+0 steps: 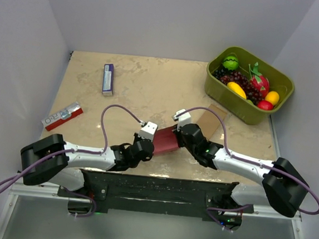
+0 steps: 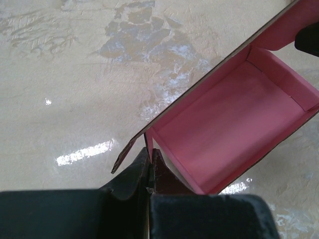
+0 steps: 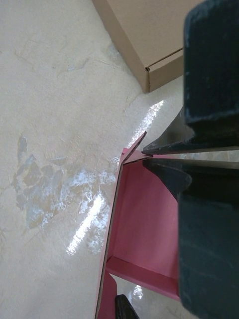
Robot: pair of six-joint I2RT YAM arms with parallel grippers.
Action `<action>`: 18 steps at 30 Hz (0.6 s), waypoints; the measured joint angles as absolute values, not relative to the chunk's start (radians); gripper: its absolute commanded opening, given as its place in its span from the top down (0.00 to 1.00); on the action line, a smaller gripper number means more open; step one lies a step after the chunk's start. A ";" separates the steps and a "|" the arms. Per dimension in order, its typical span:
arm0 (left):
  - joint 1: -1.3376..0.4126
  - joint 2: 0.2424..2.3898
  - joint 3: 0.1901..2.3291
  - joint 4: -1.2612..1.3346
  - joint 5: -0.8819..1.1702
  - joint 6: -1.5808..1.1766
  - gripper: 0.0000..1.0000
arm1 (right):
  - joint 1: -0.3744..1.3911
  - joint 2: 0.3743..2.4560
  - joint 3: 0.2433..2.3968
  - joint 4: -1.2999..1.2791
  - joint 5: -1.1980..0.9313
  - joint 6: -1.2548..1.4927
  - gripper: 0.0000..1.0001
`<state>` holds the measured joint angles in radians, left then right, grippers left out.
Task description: Fold the paper box
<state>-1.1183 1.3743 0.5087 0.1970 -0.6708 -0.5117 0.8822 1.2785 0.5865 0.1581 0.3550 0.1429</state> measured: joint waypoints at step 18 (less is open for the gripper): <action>-1.089 1.419 0.596 0.117 -0.645 -0.459 1.00 | 0.905 1.283 0.557 0.196 0.379 0.183 1.00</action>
